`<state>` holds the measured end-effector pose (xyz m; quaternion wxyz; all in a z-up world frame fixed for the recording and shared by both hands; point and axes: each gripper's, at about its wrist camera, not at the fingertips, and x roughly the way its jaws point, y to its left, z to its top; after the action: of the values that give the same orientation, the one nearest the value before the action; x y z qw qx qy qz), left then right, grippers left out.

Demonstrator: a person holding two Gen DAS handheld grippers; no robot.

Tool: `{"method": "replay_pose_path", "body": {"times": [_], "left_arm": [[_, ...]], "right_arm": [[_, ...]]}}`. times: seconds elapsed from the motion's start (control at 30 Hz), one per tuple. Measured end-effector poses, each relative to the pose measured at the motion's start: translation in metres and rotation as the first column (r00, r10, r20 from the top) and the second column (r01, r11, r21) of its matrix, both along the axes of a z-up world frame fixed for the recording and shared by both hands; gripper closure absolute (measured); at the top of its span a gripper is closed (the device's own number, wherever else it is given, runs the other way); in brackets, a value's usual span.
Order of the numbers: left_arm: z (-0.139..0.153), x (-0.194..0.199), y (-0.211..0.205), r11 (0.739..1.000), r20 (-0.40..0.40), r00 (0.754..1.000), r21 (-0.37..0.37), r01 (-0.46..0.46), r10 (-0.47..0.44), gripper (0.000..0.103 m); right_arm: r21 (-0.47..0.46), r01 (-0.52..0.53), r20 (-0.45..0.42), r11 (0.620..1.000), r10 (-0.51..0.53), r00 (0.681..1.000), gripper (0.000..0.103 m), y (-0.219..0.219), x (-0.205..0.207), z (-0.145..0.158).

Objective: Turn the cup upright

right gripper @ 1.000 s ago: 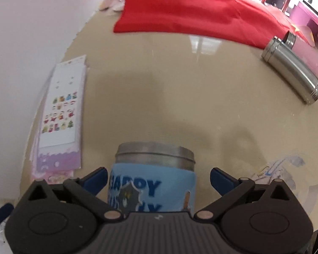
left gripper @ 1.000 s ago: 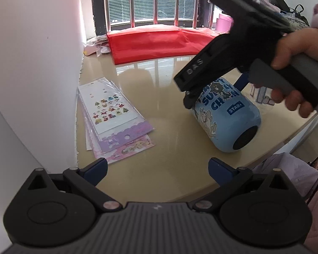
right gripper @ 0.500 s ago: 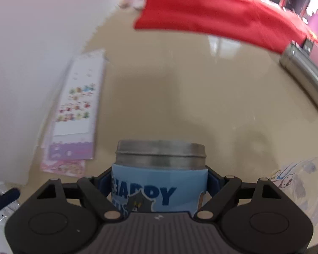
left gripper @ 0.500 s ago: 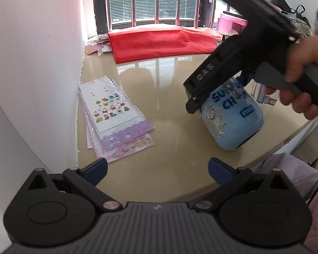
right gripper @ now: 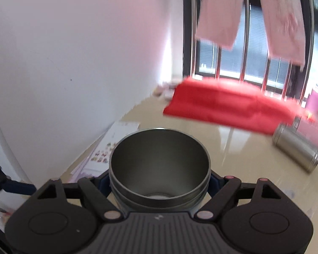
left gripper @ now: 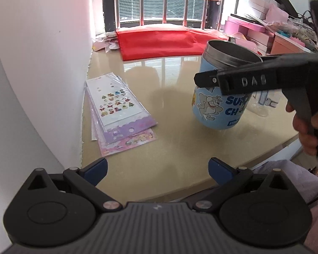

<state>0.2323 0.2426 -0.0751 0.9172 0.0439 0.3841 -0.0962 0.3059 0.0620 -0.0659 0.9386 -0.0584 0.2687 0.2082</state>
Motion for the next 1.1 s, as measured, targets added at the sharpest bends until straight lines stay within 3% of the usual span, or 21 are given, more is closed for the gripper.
{"method": "replay_pose_path", "body": {"times": [0.2, 0.4, 0.7, 0.77, 0.8, 0.87, 1.1], "left_arm": [[0.001, 0.002, -0.004, 0.999, 0.019, 0.999, -0.024, -0.027, 0.028, 0.0], [0.001, 0.003, -0.01, 0.999, 0.013, 0.999, -0.02, -0.047, 0.047, 0.0], [0.009, -0.001, -0.011, 0.997, 0.032, 0.996, -0.014, -0.08, 0.08, 0.0], [0.011, -0.003, -0.012, 0.996, 0.04, 0.995, -0.013, -0.088, 0.088, 0.0], [0.012, -0.005, -0.013, 0.996, 0.047, 0.995, -0.012, -0.093, 0.093, 0.0], [0.015, -0.009, -0.014, 0.996, 0.052, 0.994, -0.011, -0.094, 0.094, 0.0], [0.029, -0.035, -0.029, 0.993, 0.105, 0.987, -0.001, -0.122, 0.121, 0.0]], "right_arm": [[0.01, -0.034, 0.179, 0.999, 0.032, 0.983, 0.02, 0.0, -0.005, -0.014], [0.022, -0.024, 0.121, 0.999, 0.021, 0.992, 0.02, 0.001, 0.021, -0.032], [0.065, -0.039, 0.133, 0.997, 0.03, 0.991, 0.019, -0.005, 0.022, -0.04], [0.064, -0.04, 0.126, 0.997, 0.031, 0.991, 0.011, -0.006, 0.023, -0.038], [0.07, -0.04, 0.134, 0.997, 0.03, 0.99, 0.004, -0.007, 0.02, -0.036], [0.087, -0.056, 0.173, 0.995, 0.041, 0.984, 0.0, -0.011, 0.012, -0.03], [0.112, -0.089, 0.293, 0.99, 0.052, 0.955, 0.0, -0.033, -0.031, 0.0]]}}
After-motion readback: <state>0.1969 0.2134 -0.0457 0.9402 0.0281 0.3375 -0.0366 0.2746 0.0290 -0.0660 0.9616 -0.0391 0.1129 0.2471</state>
